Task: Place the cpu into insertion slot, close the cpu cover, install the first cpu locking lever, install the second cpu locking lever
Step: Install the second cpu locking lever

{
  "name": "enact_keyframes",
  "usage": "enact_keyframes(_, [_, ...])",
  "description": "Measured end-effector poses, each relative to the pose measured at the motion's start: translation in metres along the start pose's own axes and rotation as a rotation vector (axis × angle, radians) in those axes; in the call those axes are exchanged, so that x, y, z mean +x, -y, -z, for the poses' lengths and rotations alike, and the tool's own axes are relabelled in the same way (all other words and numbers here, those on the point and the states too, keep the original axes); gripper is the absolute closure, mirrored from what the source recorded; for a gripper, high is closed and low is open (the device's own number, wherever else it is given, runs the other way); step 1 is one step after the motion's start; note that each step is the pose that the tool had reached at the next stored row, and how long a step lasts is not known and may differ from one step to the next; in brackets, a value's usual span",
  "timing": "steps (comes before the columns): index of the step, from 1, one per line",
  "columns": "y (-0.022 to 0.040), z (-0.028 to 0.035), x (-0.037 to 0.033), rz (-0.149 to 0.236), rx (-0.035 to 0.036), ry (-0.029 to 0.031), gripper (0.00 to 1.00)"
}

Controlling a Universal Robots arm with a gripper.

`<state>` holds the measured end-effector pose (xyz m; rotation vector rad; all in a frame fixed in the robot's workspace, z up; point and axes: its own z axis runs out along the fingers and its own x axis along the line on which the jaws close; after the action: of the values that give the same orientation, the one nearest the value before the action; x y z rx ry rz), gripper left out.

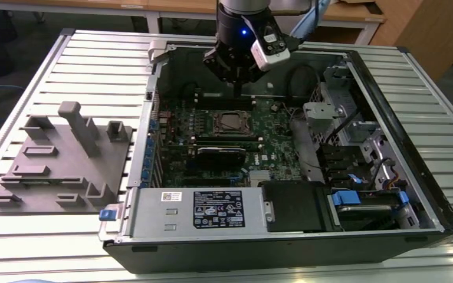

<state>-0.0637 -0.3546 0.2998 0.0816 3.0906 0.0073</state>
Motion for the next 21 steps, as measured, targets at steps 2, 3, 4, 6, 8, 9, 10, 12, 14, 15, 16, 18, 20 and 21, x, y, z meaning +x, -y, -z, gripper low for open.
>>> enact_keyframes(2, [0.0009,0.0000,-0.0002,0.000,0.0001,0.0000,0.90])
enact_keyframes(3, [0.0013,0.0000,-0.0003,0.000,0.0002,0.0000,0.90])
enact_keyframes(4, [0.0185,-0.0001,-0.0045,0.000,0.0022,0.0001,0.90])
enact_keyframes(6, [0.0194,-0.0001,-0.0047,0.000,0.0023,0.0001,0.90])
enact_keyframes(8, [0.0203,-0.0001,-0.0049,0.000,0.0024,0.0001,0.90])
enact_keyframes(9, [0.0208,-0.0001,-0.0051,0.000,0.0024,0.0001,0.90])
enact_keyframes(10, [0.0212,-0.0001,-0.0052,0.000,0.0025,0.0001,0.90])
enact_keyframes(12, [0.0222,-0.0001,-0.0054,0.000,0.0026,0.0001,0.90])
enact_keyframes(14, [0.0231,-0.0001,-0.0056,0.000,0.0027,0.0001,0.90])
enact_keyframes(15, [0.0235,-0.0001,-0.0057,0.000,0.0028,0.0001,0.90])
enact_keyframes(16, [0.0240,-0.0001,-0.0058,0.000,0.0029,0.0001,0.90])
enact_keyframes(18, [0.0249,-0.0001,-0.0061,0.000,0.0030,0.0001,0.90])
enact_keyframes(20, [0.0258,-0.0001,-0.0063,0.000,0.0031,0.0001,0.90])
enact_keyframes(21, [0.0263,-0.0001,-0.0064,0.000,0.0032,0.0001,0.90])
